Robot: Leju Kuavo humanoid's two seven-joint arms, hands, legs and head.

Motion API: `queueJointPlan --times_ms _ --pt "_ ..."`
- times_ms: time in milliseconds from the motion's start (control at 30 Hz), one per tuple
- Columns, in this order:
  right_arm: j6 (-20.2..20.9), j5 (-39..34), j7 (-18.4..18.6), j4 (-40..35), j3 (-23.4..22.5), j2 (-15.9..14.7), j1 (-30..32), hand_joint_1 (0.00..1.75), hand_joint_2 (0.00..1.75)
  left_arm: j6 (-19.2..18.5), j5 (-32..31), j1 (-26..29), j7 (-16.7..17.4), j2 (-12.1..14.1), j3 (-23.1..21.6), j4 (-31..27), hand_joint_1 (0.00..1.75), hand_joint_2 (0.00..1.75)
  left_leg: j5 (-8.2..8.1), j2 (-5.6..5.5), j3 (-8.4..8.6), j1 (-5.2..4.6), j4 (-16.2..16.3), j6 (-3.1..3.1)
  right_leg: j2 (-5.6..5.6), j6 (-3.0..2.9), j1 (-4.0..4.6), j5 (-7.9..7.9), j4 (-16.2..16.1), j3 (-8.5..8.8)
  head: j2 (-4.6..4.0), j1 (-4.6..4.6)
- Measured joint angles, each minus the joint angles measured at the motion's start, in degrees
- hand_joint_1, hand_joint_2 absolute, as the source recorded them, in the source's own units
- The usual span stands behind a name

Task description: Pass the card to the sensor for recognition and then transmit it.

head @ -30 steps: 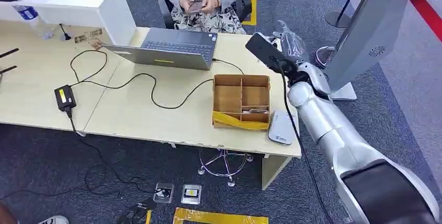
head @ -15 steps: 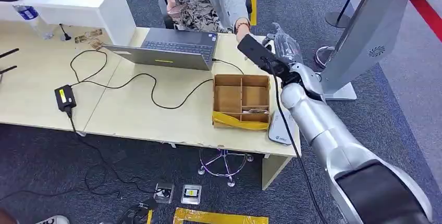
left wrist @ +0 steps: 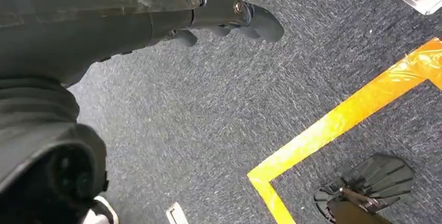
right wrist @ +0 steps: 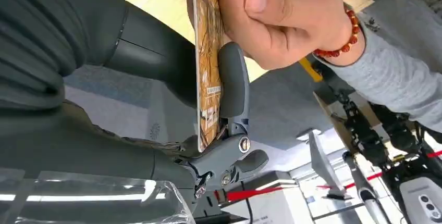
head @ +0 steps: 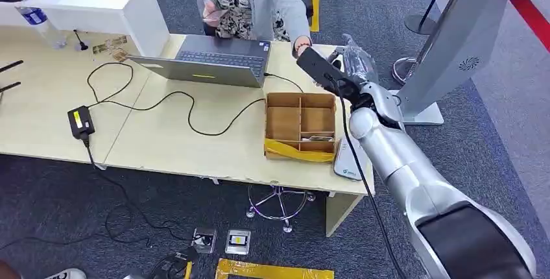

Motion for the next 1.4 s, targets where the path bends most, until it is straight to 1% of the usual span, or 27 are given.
queueJointPlan --times_ms 33,133,200,300,433,533,633,733,800,833,933,1000,1100,1167,1267,1333,1400 --pt "0.0 0.0 0.0 0.0 0.0 0.0 0.0 0.00 0.00 0.0 -0.1 0.0 0.0 0.0 0.0 0.0 0.00 0.00 0.00 0.00 0.00 0.00 0.0 0.00 0.00 0.00 0.00 0.00 0.0 0.00 0.00 0.00" --pt "0.1 0.0 -0.2 0.0 0.0 0.0 0.2 0.00 0.00 -0.2 -0.6 -0.1 0.0 0.0 0.0 0.0 0.00 0.00 0.00 0.00 0.00 0.00 0.0 0.00 0.02 0.00 0.00 0.00 0.0 -0.01 -0.02 0.00" --pt "1.2 -0.2 -1.2 0.0 -0.2 -0.1 0.3 0.00 0.00 -0.4 -0.8 -0.2 0.1 -0.1 0.0 0.0 0.00 0.00 0.00 0.02 0.00 0.00 0.0 0.00 0.03 0.00 0.00 0.00 0.0 -0.01 0.00 -0.02" --pt "3.0 -0.3 -1.8 0.0 -1.0 -0.2 0.4 0.00 0.00 -0.7 -0.9 -0.2 0.2 -0.1 0.0 0.0 0.00 0.00 0.00 0.01 0.00 0.00 0.0 0.00 0.03 0.00 0.00 0.00 0.0 -0.01 0.00 0.00" --pt "3.3 0.2 -1.9 0.0 -1.2 -0.2 0.5 0.00 0.00 -0.6 -0.5 -0.2 0.5 -0.1 -0.2 0.0 0.00 0.00 0.00 0.01 -0.01 0.00 0.0 -0.01 0.02 0.00 0.00 0.00 0.0 0.01 0.00 -0.02" --pt "2.8 2.4 -2.7 -0.1 -1.5 -0.2 0.5 0.00 0.00 0.0 0.1 0.1 0.7 0.1 -0.2 0.0 0.00 0.00 0.00 0.01 -0.01 0.00 0.0 -0.01 0.03 0.00 0.00 0.00 0.0 0.00 0.00 -0.02" --pt "2.5 6.1 -3.2 -0.8 -1.4 -0.3 0.7 0.00 0.00 0.0 0.2 0.6 1.1 0.3 -0.2 0.0 0.00 0.00 -0.01 0.01 -0.01 0.00 0.0 -0.01 0.02 0.00 0.00 0.00 0.0 -0.01 0.00 0.00" --pt "2.9 7.4 -3.2 -1.6 -1.4 -0.5 1.2 0.00 0.00 -0.1 0.6 1.0 1.2 0.6 -0.2 0.1 0.00 0.00 -0.01 0.01 -0.01 0.00 0.0 -0.01 0.02 -0.01 0.00 0.00 0.0 -0.01 0.00 -0.02" --pt "3.4 7.6 -3.1 -2.7 -1.4 -1.1 1.8 0.00 0.00 -0.1 1.2 1.3 0.5 0.9 -0.2 0.1 0.00 0.00 -0.01 0.01 0.00 0.00 0.0 -0.01 0.02 -0.01 0.00 0.00 0.0 -0.01 0.00 -0.02" --pt "3.7 7.8 -2.8 -3.3 -1.4 -1.4 2.2 0.00 1.75 0.0 1.4 1.5 0.3 0.9 -0.2 0.1 0.00 0.00 -0.01 0.01 0.00 0.00 0.0 -0.01 0.02 0.00 0.00 0.00 0.0 -0.01 0.00 0.00" --pt "5.6 10.4 1.1 -7.9 -1.4 -3.0 4.5 0.00 1.75 0.0 2.5 2.3 -0.5 1.2 -0.2 0.1 0.00 0.00 -0.01 0.01 0.01 0.00 0.0 -0.01 0.03 0.00 0.00 0.00 0.0 0.00 0.00 -0.02" --pt "6.3 13.1 3.7 -13.0 -1.4 -4.7 7.3 0.00 1.75 0.3 3.1 3.0 -1.2 1.5 -0.1 0.1 0.00 0.00 -0.01 0.01 0.00 0.00 0.0 -0.01 0.01 0.00 0.00 0.00 0.0 0.01 0.00 0.00" --pt "7.8 14.5 6.0 -20.5 -1.3 -6.8 10.4 0.00 1.75 0.9 3.7 4.1 -1.5 2.0 -0.1 0.1 0.00 0.00 -0.04 0.08 0.00 -0.01 0.0 -0.03 0.04 -0.01 -0.01 0.00 0.0 -0.03 0.00 -0.02" --pt "8.4 14.5 6.5 -23.8 -1.3 -7.7 11.7 0.00 1.75 1.1 4.0 4.3 -1.6 2.1 -0.1 0.1 0.00 0.00 -0.06 0.11 0.00 -0.01 0.0 -0.01 0.05 -0.01 -0.01 0.00 0.0 -0.04 0.00 -0.04" --pt "8.2 15.8 6.8 -28.0 -1.2 -9.0 13.0 0.00 1.75 1.3 4.3 4.6 -1.6 2.4 -0.1 0.1 0.00 0.00 -0.05 0.10 0.00 0.00 0.0 -0.01 0.05 -0.01 0.00 -0.01 0.0 -0.05 -0.02 -0.02" --pt "7.4 18.5 7.7 -31.2 -1.0 -10.0 14.1 0.00 1.75 1.7 4.6 4.8 -1.6 2.5 -0.1 0.1 0.00 0.00 -0.05 0.10 0.02 0.01 0.0 -0.01 0.05 -0.01 0.02 -0.01 0.0 -0.04 0.00 -0.02" --pt "6.0 22.8 9.7 -36.0 -0.9 -11.2 17.6 0.00 1.75 2.6 5.2 5.2 -1.6 2.6 0.0 0.1 0.00 0.00 -0.06 0.09 0.03 0.03 0.0 0.00 0.02 -0.01 0.04 -0.02 0.0 0.03 0.00 0.04"
